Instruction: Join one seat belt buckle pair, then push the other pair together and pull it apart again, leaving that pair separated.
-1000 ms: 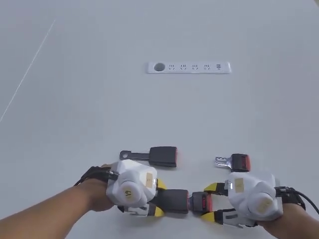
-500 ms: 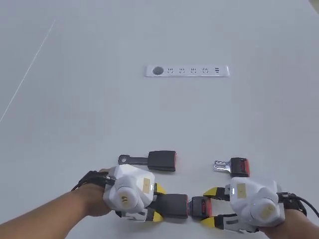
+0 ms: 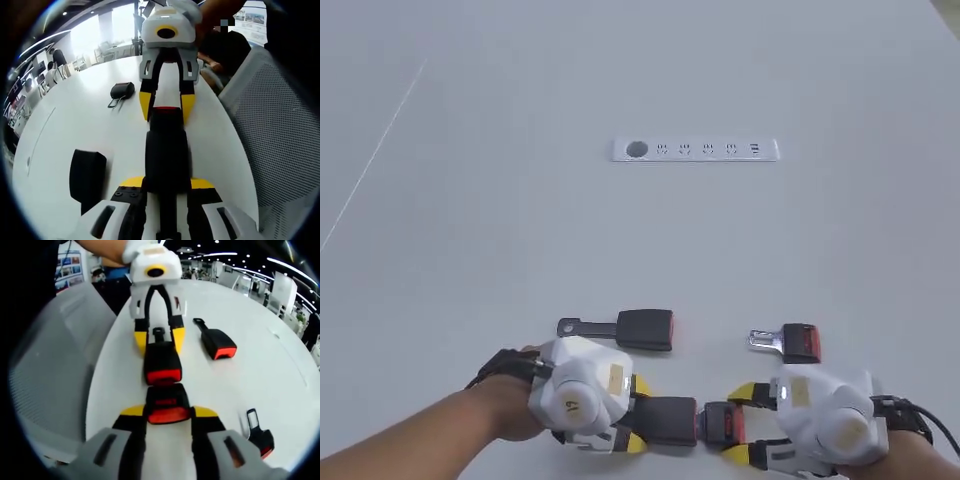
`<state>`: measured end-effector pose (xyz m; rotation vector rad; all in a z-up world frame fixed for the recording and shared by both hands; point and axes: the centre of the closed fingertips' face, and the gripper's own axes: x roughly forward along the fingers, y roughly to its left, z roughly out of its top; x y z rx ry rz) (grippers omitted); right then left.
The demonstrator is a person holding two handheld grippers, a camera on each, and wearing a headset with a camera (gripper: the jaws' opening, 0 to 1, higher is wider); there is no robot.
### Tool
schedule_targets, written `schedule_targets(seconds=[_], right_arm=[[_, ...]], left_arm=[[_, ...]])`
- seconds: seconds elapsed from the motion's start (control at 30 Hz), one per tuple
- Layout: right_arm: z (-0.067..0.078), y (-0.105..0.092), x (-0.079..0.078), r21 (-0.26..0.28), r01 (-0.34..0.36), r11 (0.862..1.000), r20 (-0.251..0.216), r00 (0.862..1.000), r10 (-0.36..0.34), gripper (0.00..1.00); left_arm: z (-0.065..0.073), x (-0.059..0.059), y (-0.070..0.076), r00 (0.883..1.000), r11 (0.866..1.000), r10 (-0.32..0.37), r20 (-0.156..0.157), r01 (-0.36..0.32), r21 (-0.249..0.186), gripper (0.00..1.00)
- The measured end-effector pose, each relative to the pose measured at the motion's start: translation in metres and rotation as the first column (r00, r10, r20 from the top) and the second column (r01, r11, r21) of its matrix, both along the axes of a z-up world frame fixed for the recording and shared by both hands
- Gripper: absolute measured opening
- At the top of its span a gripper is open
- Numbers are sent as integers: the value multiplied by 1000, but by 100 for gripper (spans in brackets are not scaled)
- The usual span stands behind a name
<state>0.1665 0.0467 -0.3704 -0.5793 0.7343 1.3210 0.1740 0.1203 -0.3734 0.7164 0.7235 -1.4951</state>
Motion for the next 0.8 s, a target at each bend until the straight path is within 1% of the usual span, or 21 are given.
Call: schedule_targets(seconds=[0.03, 0.1, 0.13, 0.23, 0.27, 0.3, 0.33, 0.37, 0.4, 0.43, 0.47, 0.5, 0.53, 0.57, 0.6, 0.67, 0.73, 0.8], right_arm=[[0, 0, 0, -6, -2, 1000, 0, 1000, 2, 35], [1, 1, 0, -20, -3, 1000, 2, 1000, 3, 35], [0, 0, 1, -22, -4, 1000, 2, 1000, 4, 36], [3, 1, 3, -31, 10, 999, 19, 1000, -9, 37], [7, 2, 6, -14, 29, 999, 27, 999, -28, 39], [15, 7, 9, 43, 73, 996, 21, 997, -74, 43], [19, 9, 11, 71, 110, 991, 1, 994, -111, 49], [23, 9, 14, 85, 142, 986, -8, 990, -142, 58], [24, 9, 15, 84, 141, 986, -1, 990, -142, 65], [25, 7, 15, 83, 140, 987, 7, 990, -142, 70], [26, 7, 15, 84, 149, 985, 3, 989, -150, 72], [28, 7, 13, 98, 167, 981, -19, 986, -166, 72], [29, 6, 14, 106, 175, 979, -20, 985, -174, 71], [31, 4, 14, 106, 181, 978, -12, 983, -181, 71], [32, 2, 15, 106, 192, 976, -3, 981, -193, 72], [35, -1, 13, 113, 206, 972, -15, 979, -205, 73], [39, -4, 13, 116, 209, 971, -2, 978, -211, 73], [43, -8, 15, 126, 228, 965, 0, 973, -230, 74]], left_arm=[[0, 0, 0, 1000, 1000, -5, 3, 4, 5, 32], [0, 0, 0, 1000, 1000, 1, -1, -1, 11, 32], [0, -1, 0, 1000, 1000, -9, 5, 9, 15, 32], [-1, 0, 0, 1000, 1000, 3, 6, -3, 27, 33], [-1, 1, 1, 1000, 999, 12, 16, -13, 31, 34], [-1, 0, 3, 1000, 999, 6, 18, -7, 42, 41], [0, -2, 4, 1000, 999, 7, 13, -7, 34, 48], [2, -5, 4, 1000, 1000, 21, -9, -21, 22, 54], [3, -6, 5, 999, 999, 41, -25, -41, 24, 61], [5, -7, 5, 998, 999, 46, -32, -45, 21, 65], [8, -7, 6, 998, 999, 48, -29, -48, 14, 68], [12, -4, 7, 998, 998, 67, -19, -67, 6, 73], [15, -2, 8, 996, 996, 92, -19, -92, 0, 75], [20, 0, 7, 993, 993, 119, -28, -119, -23, 76], [27, 3, 5, 988, 987, 149, -38, -151, -55, 79], [36, 9, 7, 983, 980, 182, -30, -184, -79, 84], [42, 13, 9, 980, 976, 199, -22, -200, -92, 87], [46, 18, 11, 974, 969, 226, -17, -226, -101, 89]])
